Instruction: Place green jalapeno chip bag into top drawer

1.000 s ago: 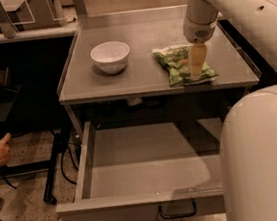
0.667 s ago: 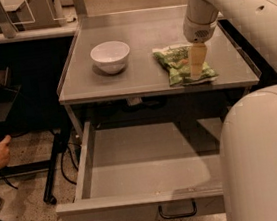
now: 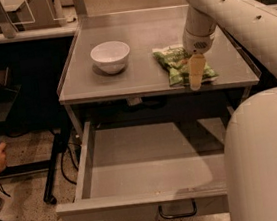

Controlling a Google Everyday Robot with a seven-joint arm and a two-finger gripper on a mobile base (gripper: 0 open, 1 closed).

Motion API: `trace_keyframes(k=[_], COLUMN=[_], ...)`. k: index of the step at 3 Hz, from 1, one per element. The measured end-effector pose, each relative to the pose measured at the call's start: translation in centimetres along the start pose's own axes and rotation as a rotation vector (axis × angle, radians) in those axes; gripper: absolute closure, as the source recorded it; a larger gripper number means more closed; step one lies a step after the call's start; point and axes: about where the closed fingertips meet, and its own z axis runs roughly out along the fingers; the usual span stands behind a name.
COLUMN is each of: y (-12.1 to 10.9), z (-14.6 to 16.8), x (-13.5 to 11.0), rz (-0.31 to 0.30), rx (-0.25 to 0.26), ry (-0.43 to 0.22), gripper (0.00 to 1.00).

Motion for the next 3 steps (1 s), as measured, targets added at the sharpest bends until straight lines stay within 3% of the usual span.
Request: trace_keyframes(k=[1,3], y=[1.53,1.55], z=[1.05,1.10], x=[-0.29,-0.29], rz=[-0.010,-0.011], rx=[-0.003,-0.004], ry=[-0.010,-0.010], gripper=[0.25,0.87])
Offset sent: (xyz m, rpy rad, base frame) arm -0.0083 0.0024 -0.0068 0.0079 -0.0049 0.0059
